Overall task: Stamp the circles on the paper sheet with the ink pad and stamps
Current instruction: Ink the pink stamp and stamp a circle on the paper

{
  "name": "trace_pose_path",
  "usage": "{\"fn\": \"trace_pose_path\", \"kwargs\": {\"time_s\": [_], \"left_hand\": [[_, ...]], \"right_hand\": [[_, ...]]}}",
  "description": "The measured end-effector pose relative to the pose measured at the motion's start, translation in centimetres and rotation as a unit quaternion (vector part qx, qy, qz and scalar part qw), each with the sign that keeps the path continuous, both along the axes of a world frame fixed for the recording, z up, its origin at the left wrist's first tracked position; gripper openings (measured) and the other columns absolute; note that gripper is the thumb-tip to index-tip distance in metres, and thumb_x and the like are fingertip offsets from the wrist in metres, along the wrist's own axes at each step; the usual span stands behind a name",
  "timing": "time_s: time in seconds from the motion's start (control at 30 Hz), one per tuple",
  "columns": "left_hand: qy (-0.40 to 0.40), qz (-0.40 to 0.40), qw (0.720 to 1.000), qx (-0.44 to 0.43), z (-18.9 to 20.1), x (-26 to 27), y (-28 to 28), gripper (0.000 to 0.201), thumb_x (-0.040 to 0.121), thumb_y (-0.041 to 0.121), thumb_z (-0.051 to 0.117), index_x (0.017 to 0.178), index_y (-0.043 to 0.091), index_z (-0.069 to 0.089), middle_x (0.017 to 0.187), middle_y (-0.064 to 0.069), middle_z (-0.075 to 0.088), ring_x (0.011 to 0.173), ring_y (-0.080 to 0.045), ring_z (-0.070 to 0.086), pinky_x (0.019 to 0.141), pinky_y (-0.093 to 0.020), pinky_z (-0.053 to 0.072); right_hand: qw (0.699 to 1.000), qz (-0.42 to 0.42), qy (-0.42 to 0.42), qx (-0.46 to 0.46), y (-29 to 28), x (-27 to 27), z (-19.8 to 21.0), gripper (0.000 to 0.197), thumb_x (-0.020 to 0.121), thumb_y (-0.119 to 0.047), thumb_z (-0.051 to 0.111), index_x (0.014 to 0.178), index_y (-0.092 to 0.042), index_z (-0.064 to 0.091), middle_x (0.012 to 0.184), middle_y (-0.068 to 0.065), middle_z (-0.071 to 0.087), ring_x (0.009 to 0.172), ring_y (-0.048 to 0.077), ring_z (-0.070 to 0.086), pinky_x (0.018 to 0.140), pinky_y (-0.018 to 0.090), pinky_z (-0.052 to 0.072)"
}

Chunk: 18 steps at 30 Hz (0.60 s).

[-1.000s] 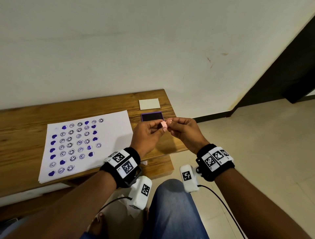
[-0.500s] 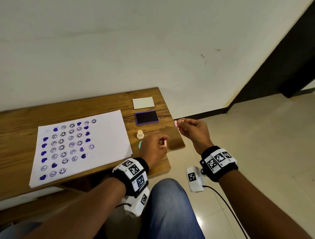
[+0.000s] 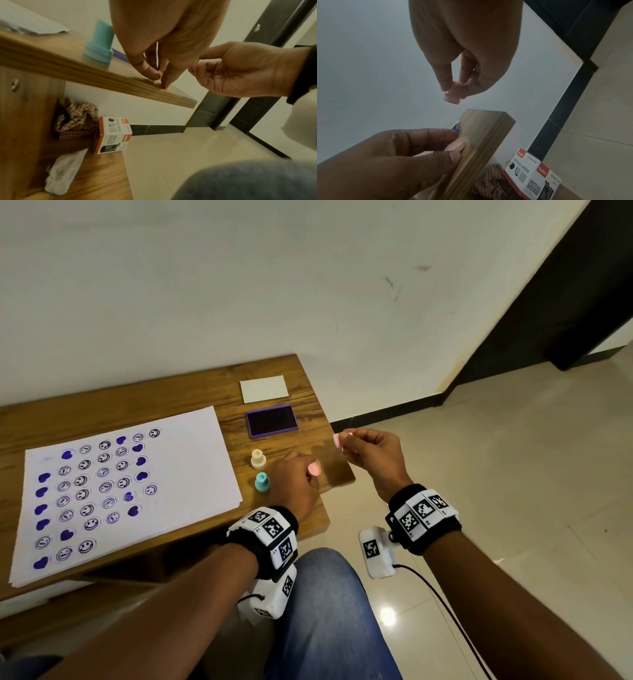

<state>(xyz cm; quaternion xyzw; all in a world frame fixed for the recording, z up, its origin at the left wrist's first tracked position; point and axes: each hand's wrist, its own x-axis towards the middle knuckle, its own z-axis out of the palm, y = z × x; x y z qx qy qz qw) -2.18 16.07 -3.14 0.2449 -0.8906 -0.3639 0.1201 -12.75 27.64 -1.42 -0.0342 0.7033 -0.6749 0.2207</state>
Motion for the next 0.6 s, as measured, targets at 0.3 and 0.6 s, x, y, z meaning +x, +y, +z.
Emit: {"fn": "trace_pose_path", "kwargs": {"time_s": [0.3, 0.6], "left_hand": [[-0.019, -0.057, 0.998, -0.015, 3.3, 1.1, -0.7, 0.037, 0.083, 0.023, 0.069, 0.119, 0.018, 0.062, 0.114, -0.003, 0.062, 0.1, -0.021, 0.06, 0.086, -0.034, 0.053], [0.026, -0.054, 0.998, -0.014, 7.1, 2.7, -9.3, 0.027, 0.083, 0.016, 0.067, 0.11, 0.017, 0.069, 0.101, 0.0, 0.069, 0.082, -0.01, 0.061, 0.07, -0.015, 0.045]], "right_hand": [[0.999, 0.026, 0.031, 0.024, -0.8, -1.3, 0.6, 0.029, 0.08, -0.012, 0.083, 0.106, -0.004, 0.074, 0.097, 0.015, 0.076, 0.089, 0.025, 0.073, 0.072, 0.028, 0.059], [0.97, 0.125, 0.153, 0.142, -3.7, -2.8, 2.0, 0.027, 0.074, -0.021, 0.088, 0.098, -0.011, 0.079, 0.087, 0.001, 0.078, 0.082, 0.014, 0.075, 0.076, 0.03, 0.061]]}}
